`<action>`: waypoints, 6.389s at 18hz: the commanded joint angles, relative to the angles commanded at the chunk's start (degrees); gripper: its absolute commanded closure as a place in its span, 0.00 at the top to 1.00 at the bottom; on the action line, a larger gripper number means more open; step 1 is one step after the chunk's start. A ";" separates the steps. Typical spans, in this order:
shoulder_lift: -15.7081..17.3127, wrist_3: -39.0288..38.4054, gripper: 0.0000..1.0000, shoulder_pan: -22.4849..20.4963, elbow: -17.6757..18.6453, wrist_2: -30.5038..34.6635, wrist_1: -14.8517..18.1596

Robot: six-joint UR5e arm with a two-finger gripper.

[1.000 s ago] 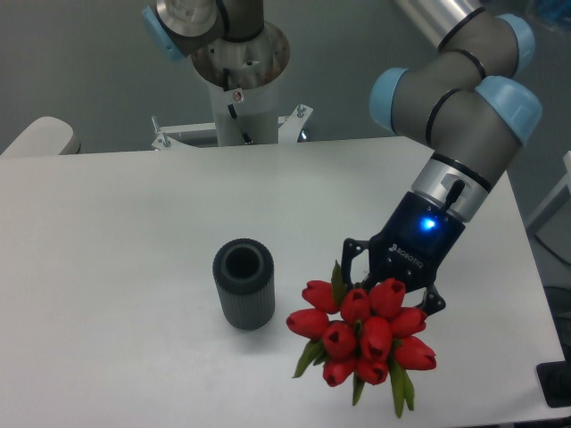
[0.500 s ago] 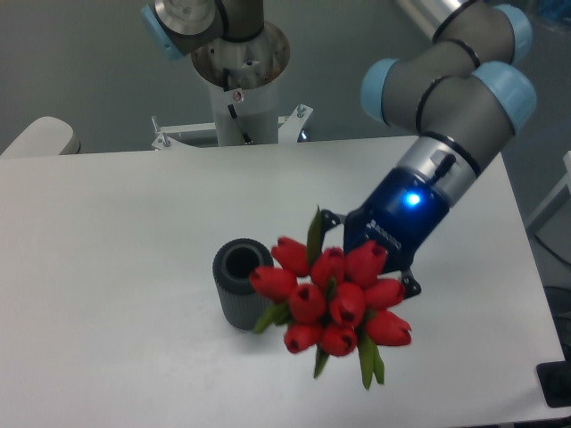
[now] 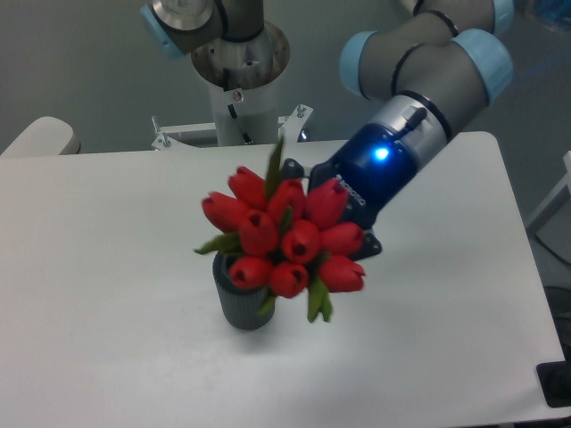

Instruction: Insert the flowers into the vase

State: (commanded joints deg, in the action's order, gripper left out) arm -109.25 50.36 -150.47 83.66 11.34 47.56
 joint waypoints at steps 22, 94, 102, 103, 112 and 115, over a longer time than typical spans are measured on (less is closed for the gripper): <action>6.42 17.84 0.31 -0.26 17.49 -2.81 -1.06; 4.13 32.08 1.00 -4.56 30.42 8.43 -1.59; 9.49 32.35 1.00 -10.89 28.58 15.20 -1.50; 10.28 32.43 1.00 -12.03 27.88 16.95 -1.41; 7.40 25.24 1.00 -10.55 14.36 38.65 -0.62; 4.32 24.70 1.00 -7.66 7.94 44.81 -0.53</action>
State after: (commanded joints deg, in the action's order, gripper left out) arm -104.93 75.06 -158.12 91.60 56.15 47.02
